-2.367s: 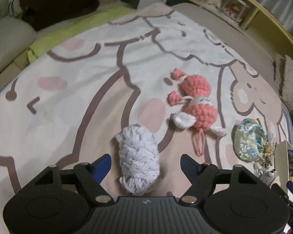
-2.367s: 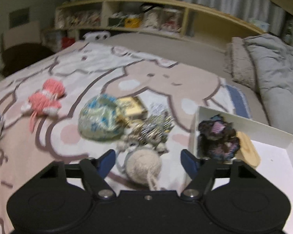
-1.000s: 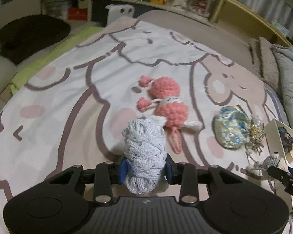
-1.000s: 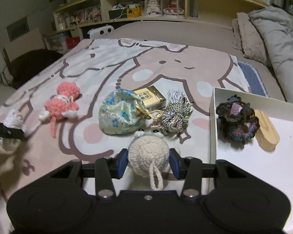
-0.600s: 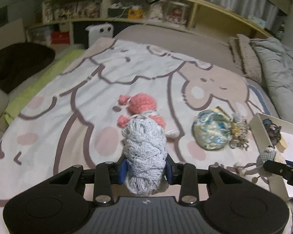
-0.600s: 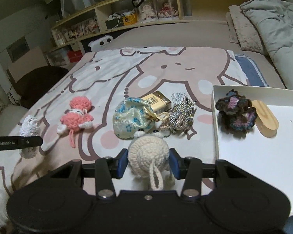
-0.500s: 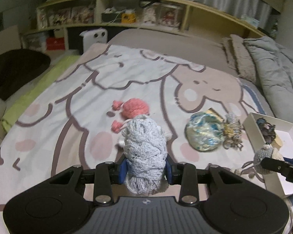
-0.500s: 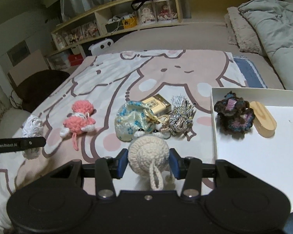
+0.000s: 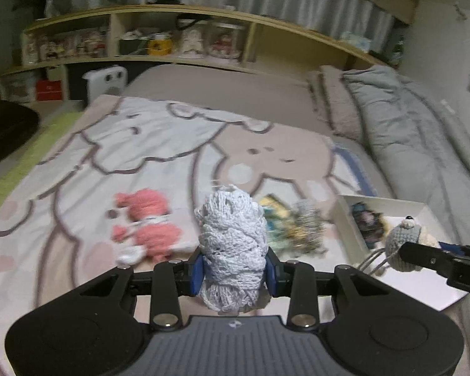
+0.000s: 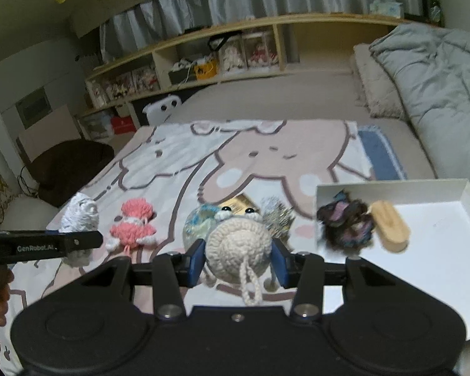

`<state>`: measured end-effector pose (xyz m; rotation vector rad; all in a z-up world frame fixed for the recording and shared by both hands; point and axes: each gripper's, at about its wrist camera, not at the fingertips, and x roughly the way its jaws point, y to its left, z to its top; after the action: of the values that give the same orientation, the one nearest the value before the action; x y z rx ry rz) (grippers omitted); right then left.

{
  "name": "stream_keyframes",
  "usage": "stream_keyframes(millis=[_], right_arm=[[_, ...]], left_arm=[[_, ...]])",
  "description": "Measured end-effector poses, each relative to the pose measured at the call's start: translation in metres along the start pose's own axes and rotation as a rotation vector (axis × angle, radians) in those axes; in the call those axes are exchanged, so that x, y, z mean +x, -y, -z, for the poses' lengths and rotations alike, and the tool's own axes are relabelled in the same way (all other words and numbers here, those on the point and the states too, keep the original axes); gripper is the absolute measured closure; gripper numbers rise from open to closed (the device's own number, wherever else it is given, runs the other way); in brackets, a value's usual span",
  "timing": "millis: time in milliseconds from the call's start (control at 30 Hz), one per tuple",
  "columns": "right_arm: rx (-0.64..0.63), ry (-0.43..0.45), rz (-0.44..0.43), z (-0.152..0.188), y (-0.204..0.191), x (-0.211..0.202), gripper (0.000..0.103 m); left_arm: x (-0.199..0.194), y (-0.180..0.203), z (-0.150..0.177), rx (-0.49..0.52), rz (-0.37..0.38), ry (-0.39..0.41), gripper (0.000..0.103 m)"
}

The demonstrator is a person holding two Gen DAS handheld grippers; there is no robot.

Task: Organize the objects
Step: 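Carry the skein and mouse into the white box and open both tools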

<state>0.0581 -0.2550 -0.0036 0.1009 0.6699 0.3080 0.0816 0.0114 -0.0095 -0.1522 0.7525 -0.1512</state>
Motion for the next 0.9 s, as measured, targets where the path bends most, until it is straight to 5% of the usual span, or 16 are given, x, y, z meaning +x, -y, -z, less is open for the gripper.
stream_keyframes(millis=[533, 900], right_arm=[[0.114, 0.062, 0.181, -0.019, 0.142, -0.039, 0.057], [0.12, 0.069, 0.253, -0.029, 0.218, -0.033, 0.057]], left_arm=[[0.052, 0.144, -0.028, 0.131, 0.193, 0.005, 0.064], [0.126, 0.234, -0.033, 0.098, 0.275, -0.072, 0.064]])
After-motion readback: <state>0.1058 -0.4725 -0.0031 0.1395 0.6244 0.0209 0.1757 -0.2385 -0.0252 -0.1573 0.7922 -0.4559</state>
